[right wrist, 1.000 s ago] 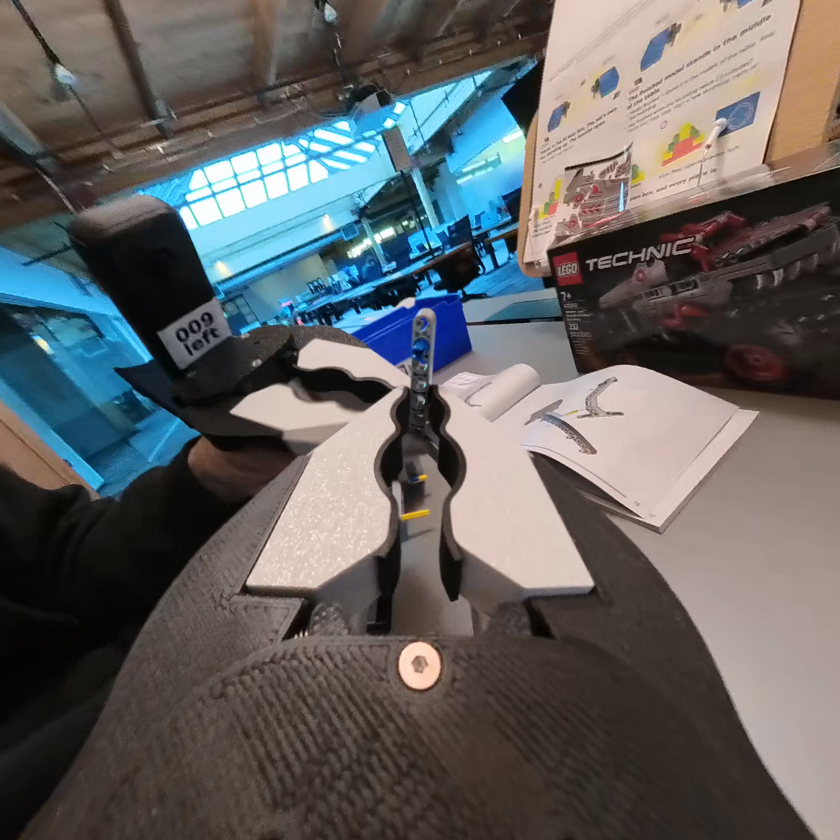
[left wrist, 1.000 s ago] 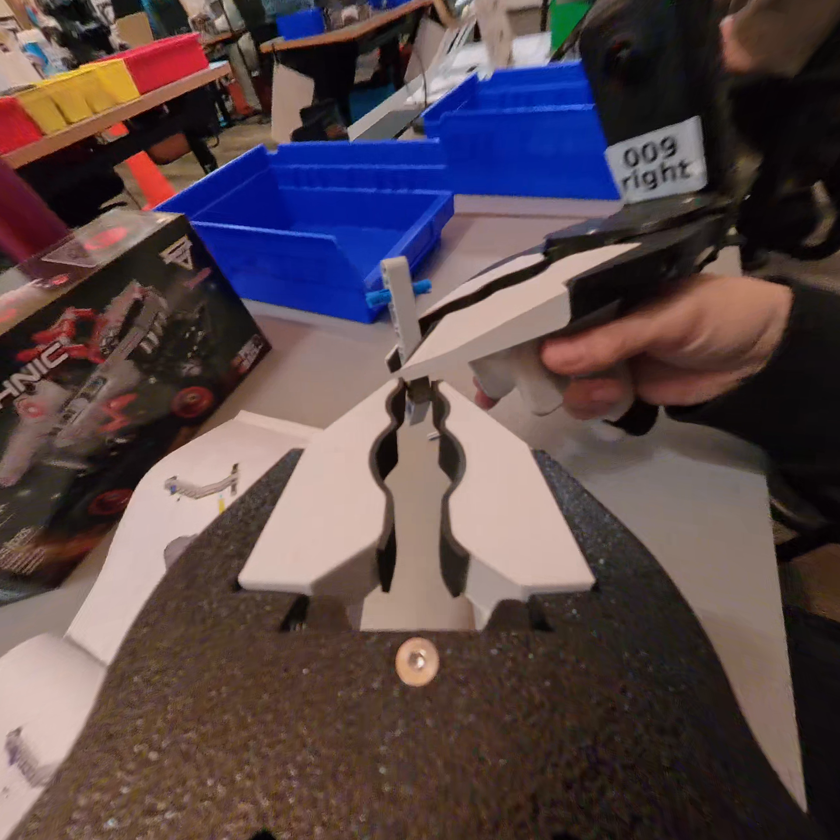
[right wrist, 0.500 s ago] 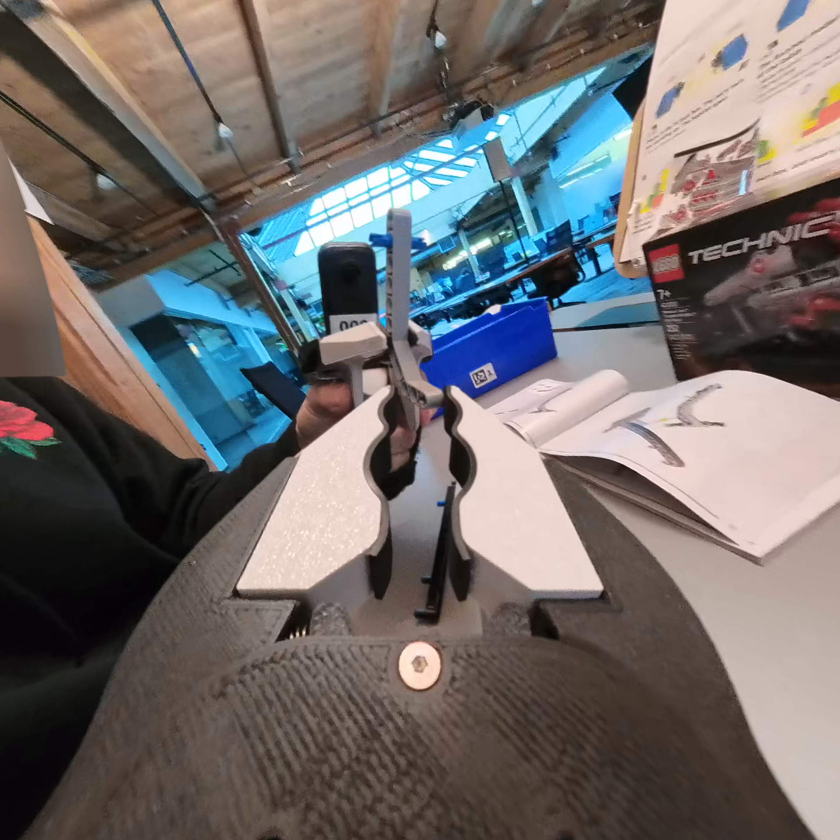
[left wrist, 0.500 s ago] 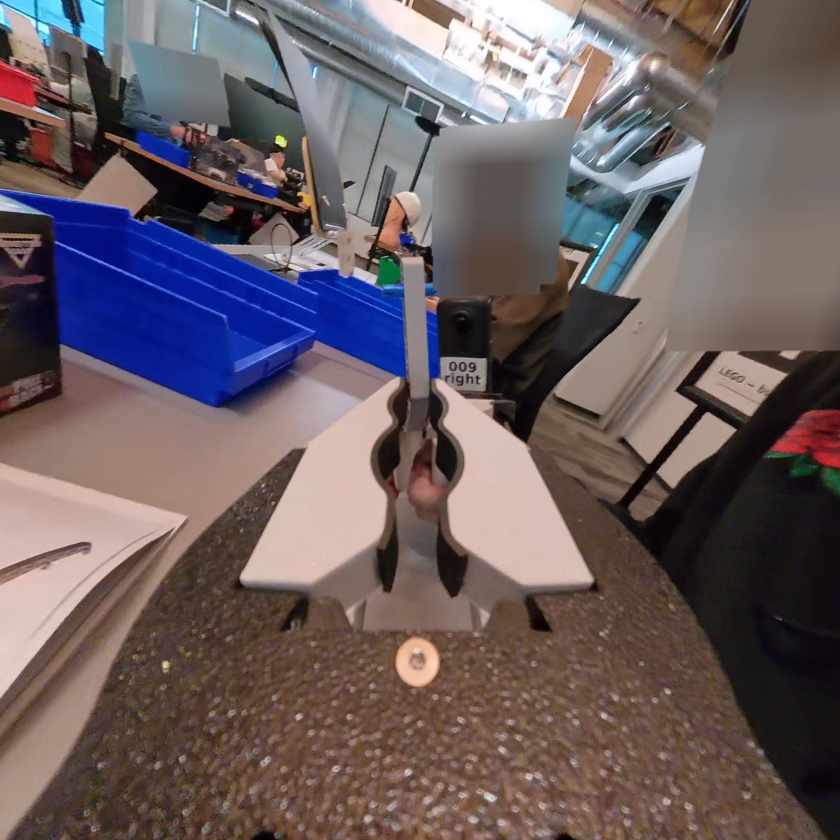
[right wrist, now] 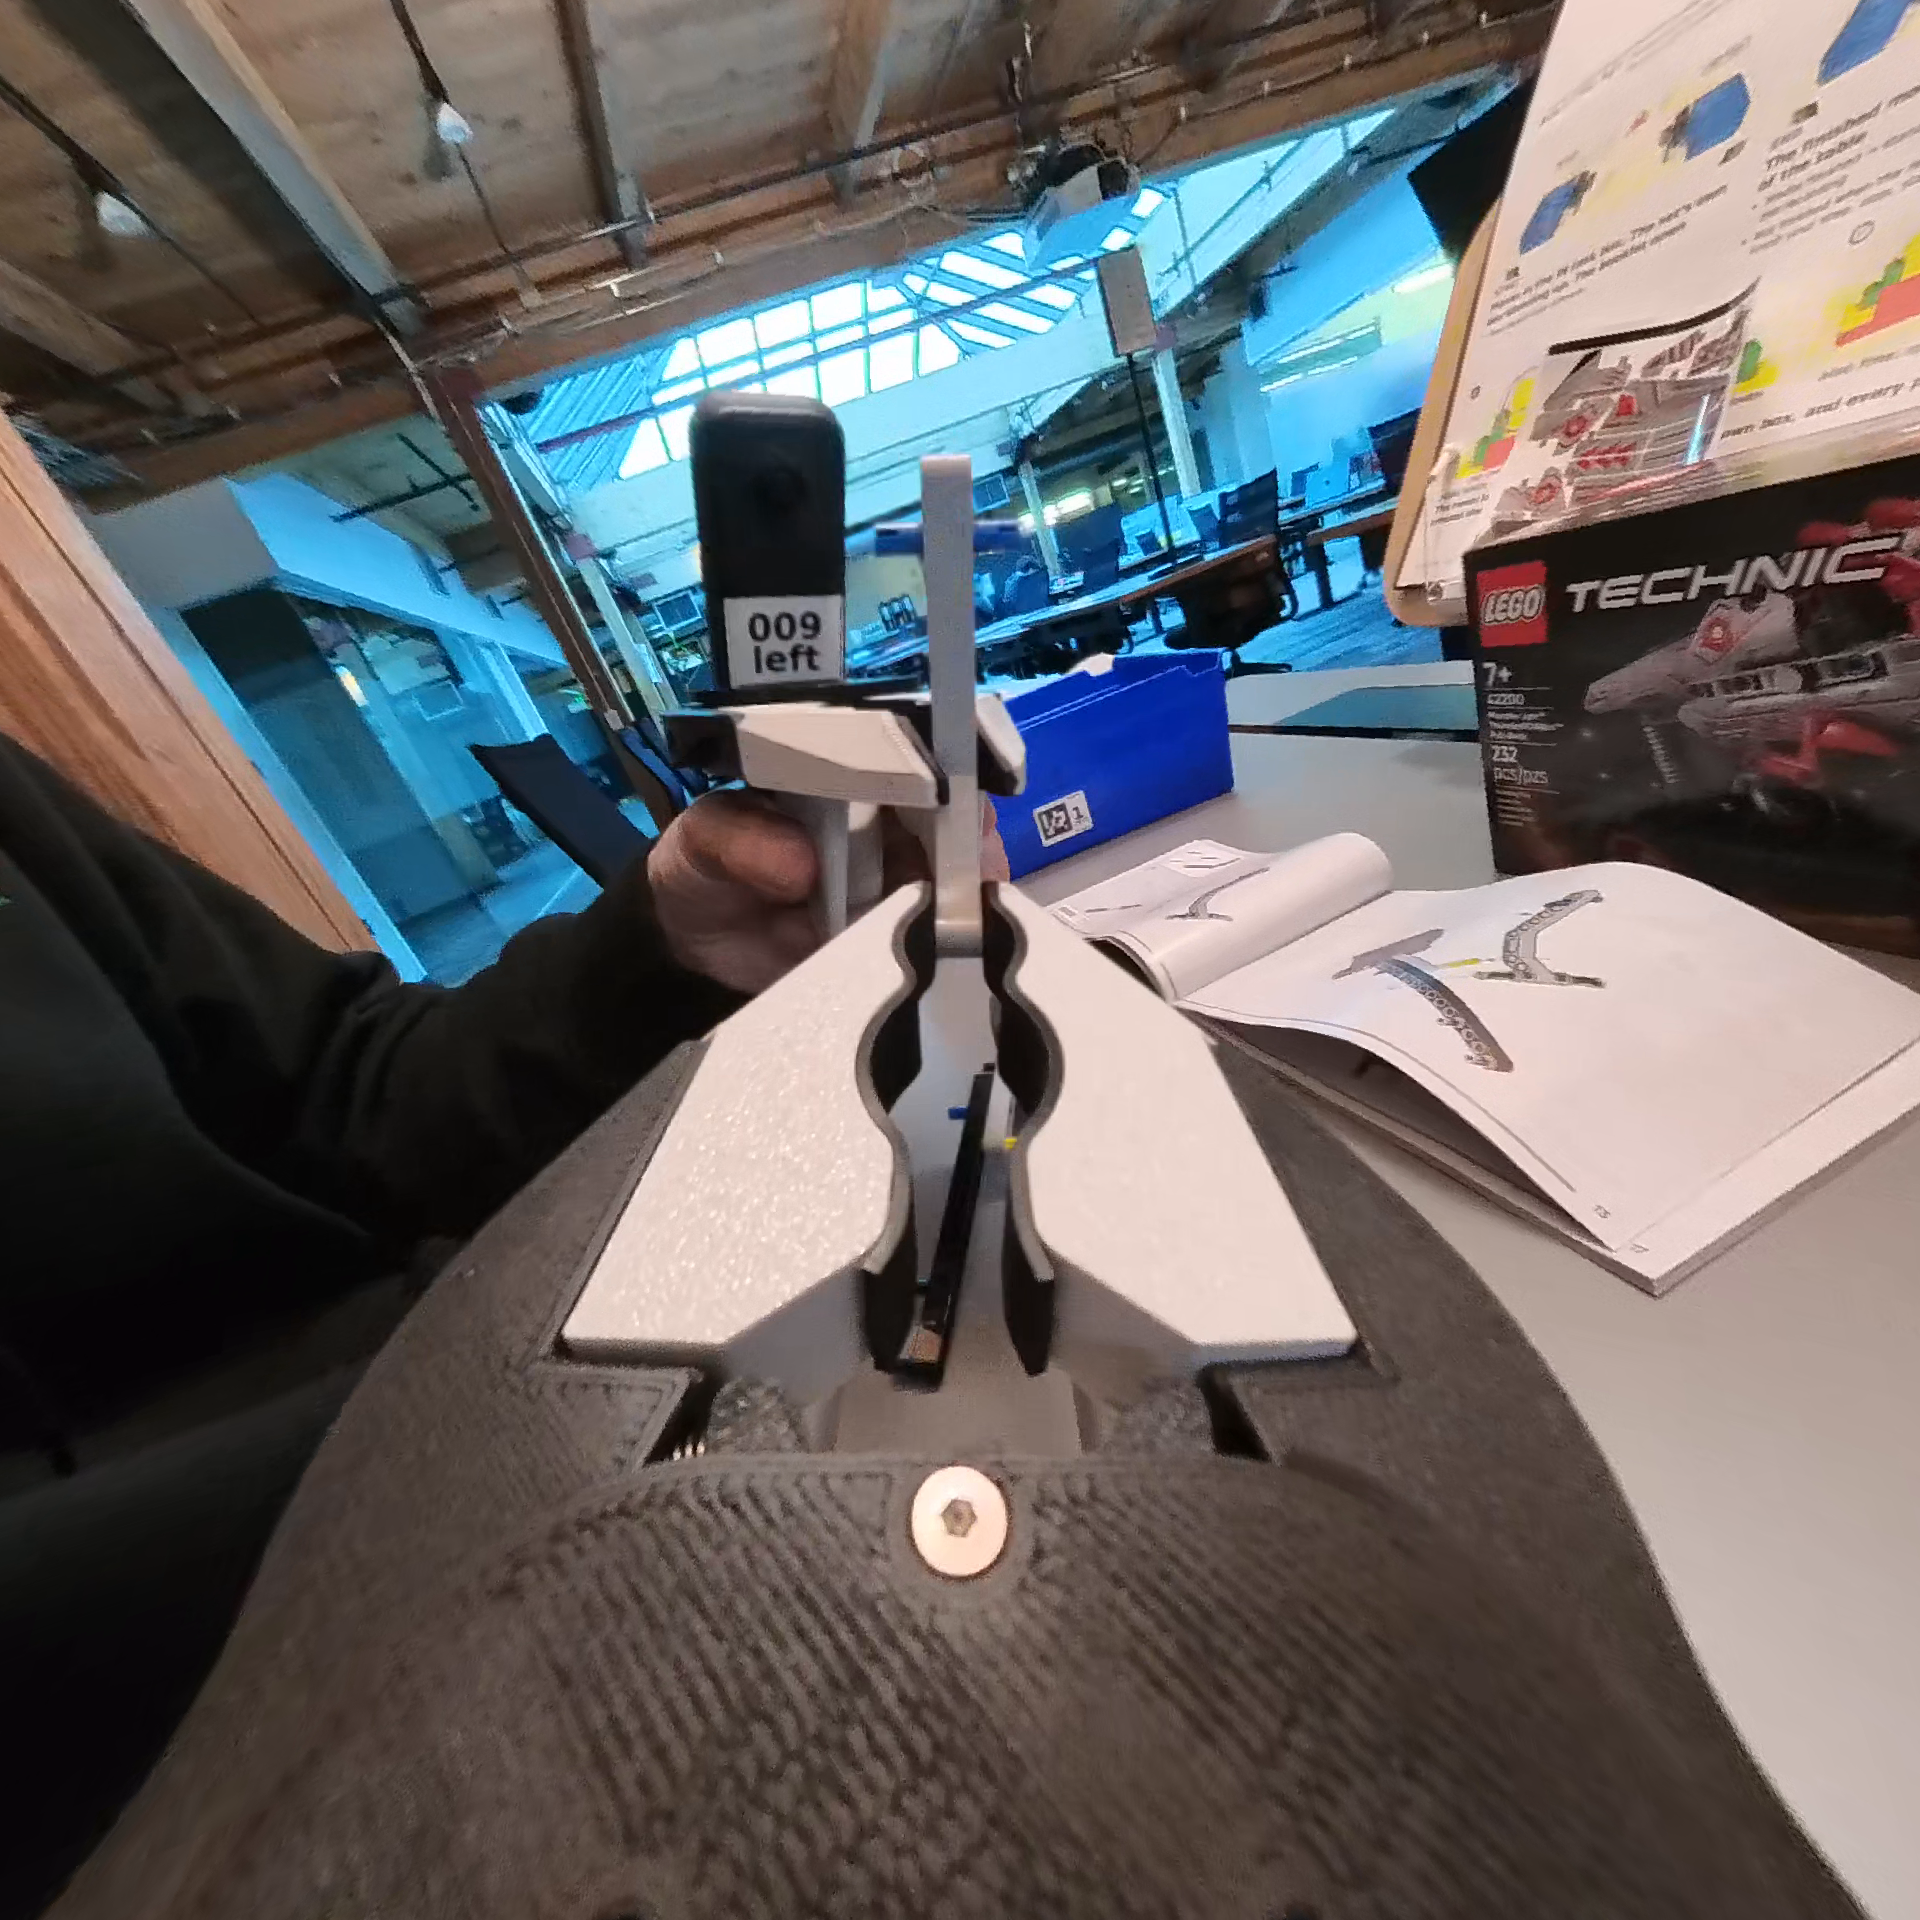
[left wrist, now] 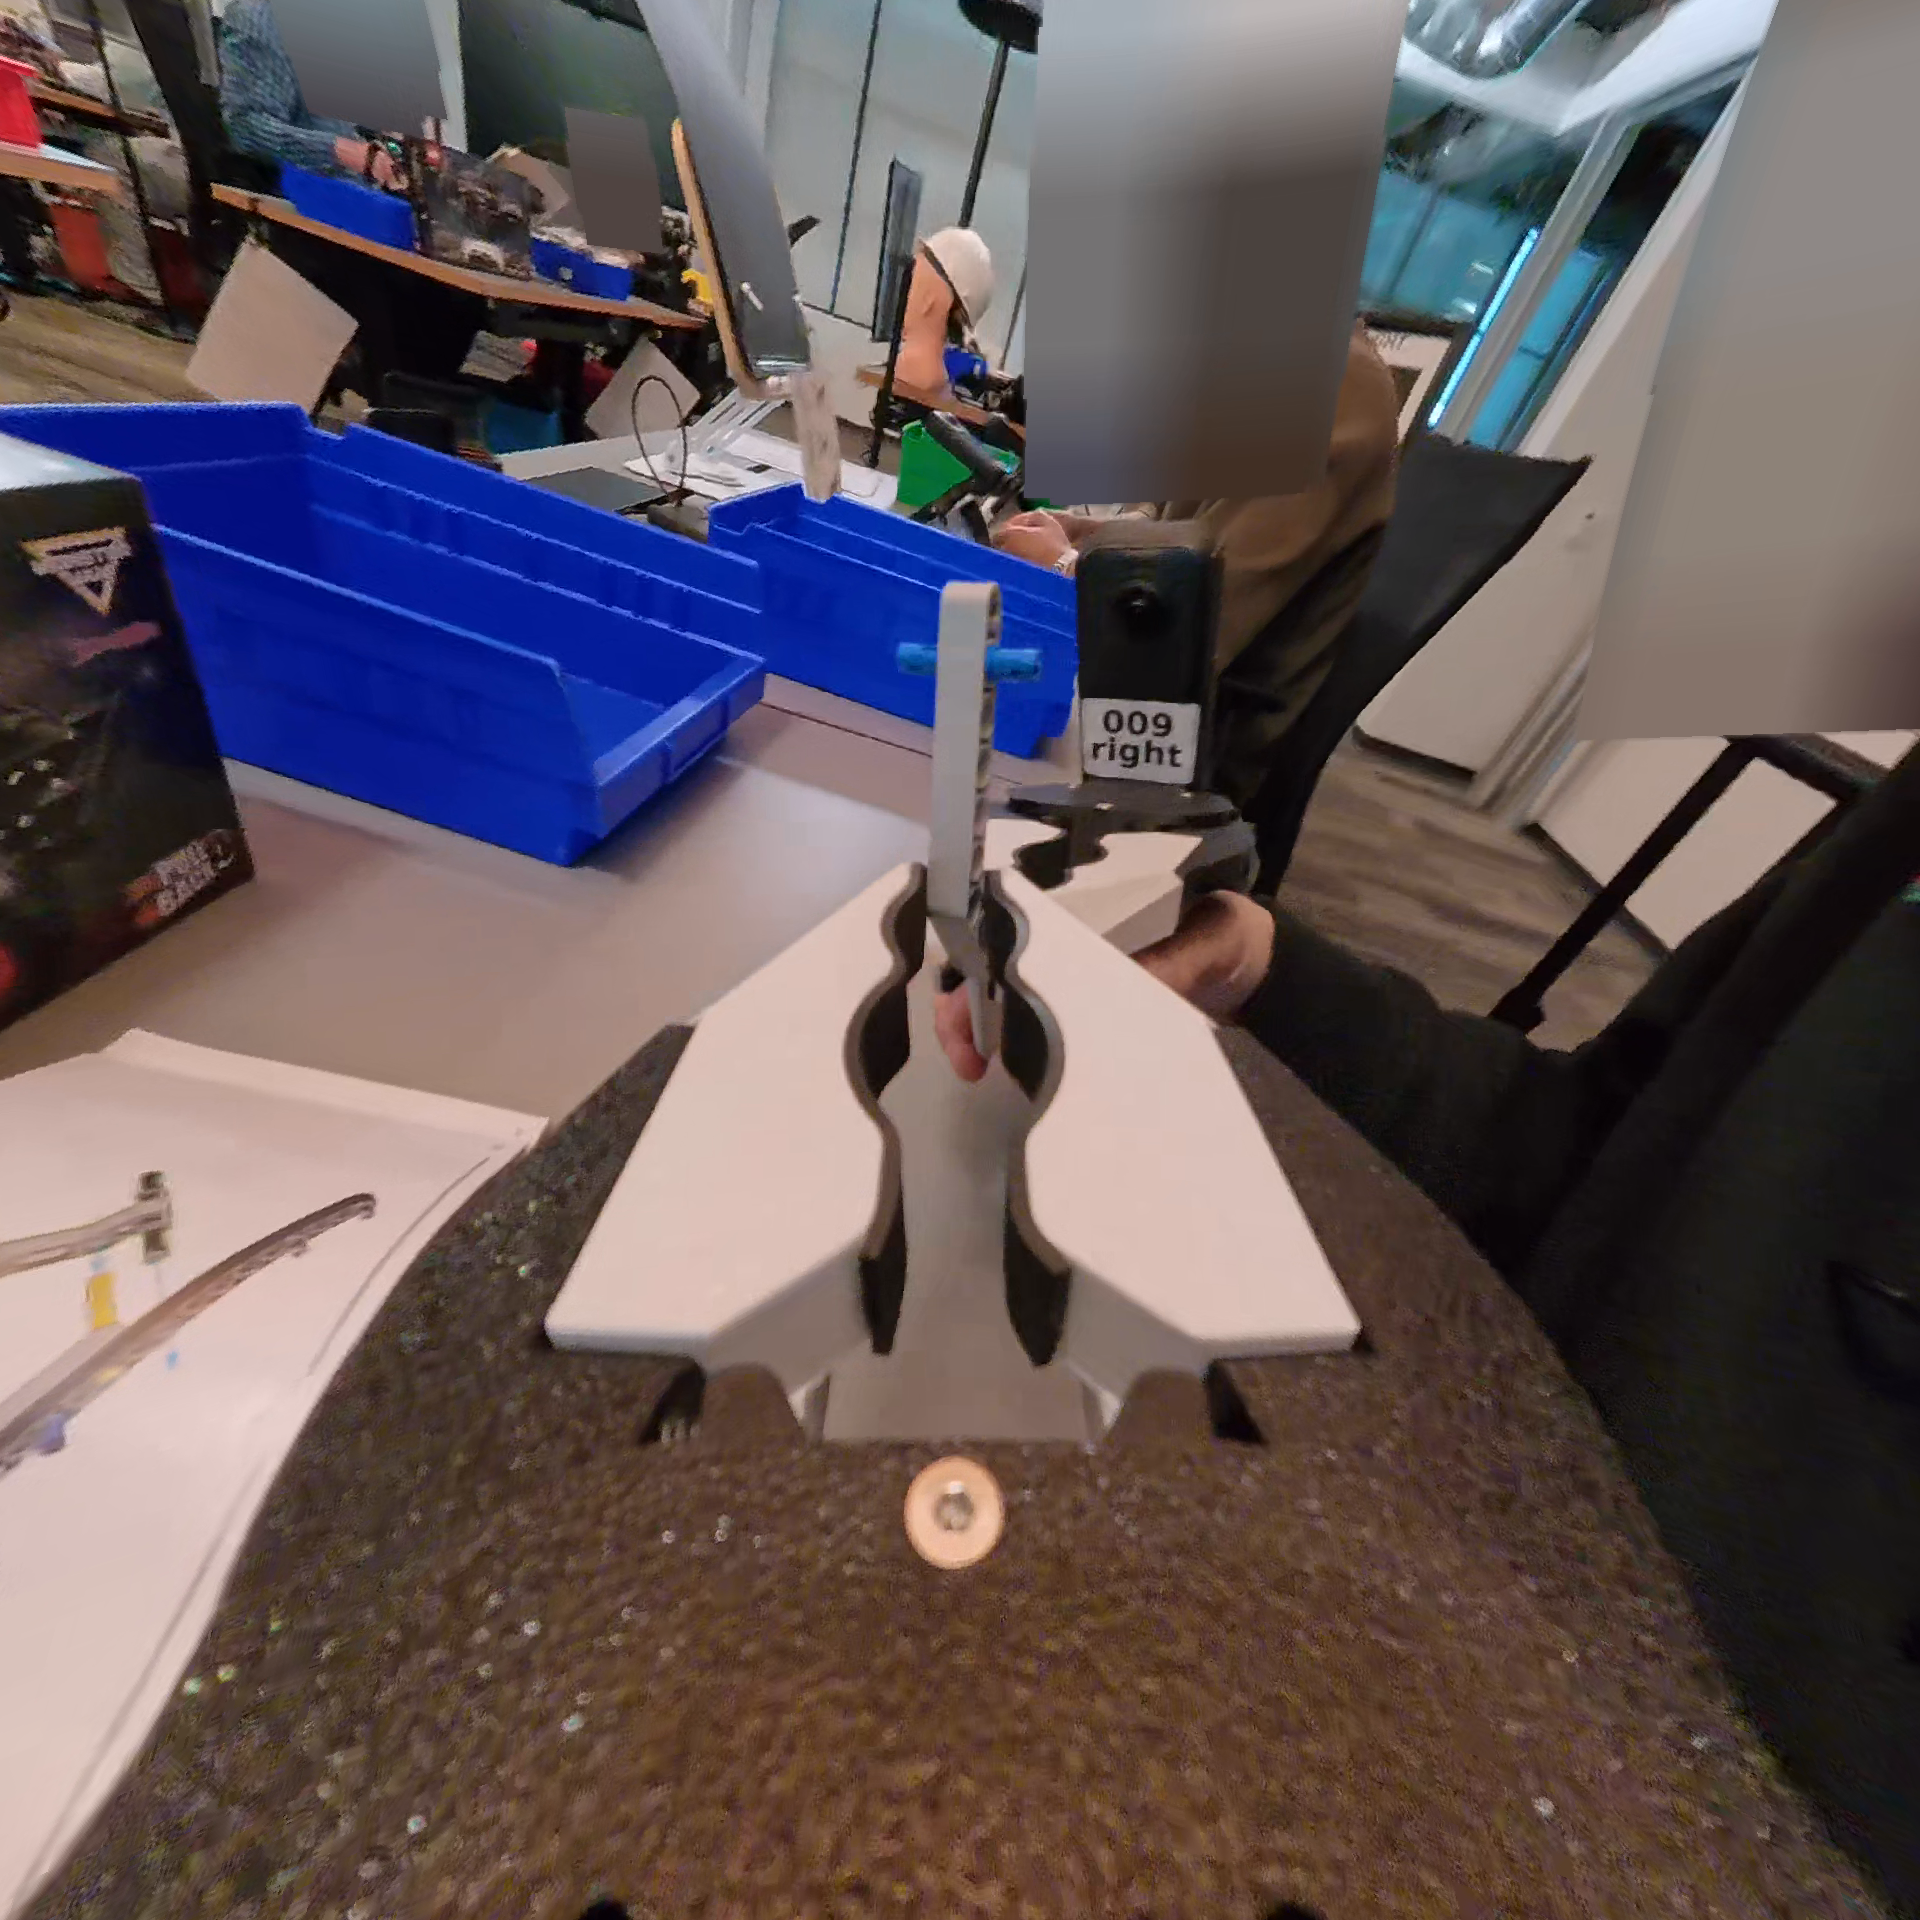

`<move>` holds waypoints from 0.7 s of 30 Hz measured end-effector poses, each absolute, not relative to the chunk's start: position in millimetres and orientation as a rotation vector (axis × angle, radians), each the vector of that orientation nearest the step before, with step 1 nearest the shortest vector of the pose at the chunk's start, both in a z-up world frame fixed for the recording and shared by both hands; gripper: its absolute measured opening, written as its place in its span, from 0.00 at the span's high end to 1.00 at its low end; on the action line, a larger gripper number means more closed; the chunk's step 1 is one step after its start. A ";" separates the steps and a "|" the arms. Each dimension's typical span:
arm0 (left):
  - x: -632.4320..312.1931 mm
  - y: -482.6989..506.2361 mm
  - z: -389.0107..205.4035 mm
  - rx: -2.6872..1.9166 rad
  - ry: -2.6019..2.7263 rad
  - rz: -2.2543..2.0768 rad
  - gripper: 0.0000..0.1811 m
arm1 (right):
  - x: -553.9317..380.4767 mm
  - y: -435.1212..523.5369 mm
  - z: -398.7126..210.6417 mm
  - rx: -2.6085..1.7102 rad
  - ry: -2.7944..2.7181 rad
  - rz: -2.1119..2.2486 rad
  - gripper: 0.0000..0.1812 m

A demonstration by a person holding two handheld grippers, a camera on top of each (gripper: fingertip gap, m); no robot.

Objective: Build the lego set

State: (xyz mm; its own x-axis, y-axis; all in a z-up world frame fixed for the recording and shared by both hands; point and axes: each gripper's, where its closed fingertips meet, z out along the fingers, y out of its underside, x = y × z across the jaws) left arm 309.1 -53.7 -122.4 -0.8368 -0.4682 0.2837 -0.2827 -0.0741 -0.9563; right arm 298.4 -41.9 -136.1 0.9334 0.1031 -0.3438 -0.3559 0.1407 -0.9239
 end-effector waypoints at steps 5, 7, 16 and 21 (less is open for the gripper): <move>310.2 -52.1 -122.1 -0.839 2.055 -2.037 0.95 | 297.9 -39.4 -135.8 -1.377 0.233 0.375 0.97; 309.7 -51.4 -122.3 -0.844 2.053 -2.049 0.95 | 297.0 -38.4 -135.7 -1.370 0.242 0.403 0.97; 316.5 -37.8 -122.3 -1.017 1.978 -2.085 0.96 | 304.1 -37.6 -144.9 -1.454 0.279 0.327 0.96; 325.9 -8.6 -111.2 -1.157 1.817 -2.158 0.97 | 328.6 -66.2 -164.4 -1.607 0.370 0.158 0.92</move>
State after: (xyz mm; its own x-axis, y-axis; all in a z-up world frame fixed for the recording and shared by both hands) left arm 325.9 -8.6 -111.2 -0.7082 -0.5169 0.4810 -0.3861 -0.2868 -0.8767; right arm 328.6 -66.2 -164.4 0.9359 -0.1406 -0.3229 -0.3302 -0.0315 -0.9434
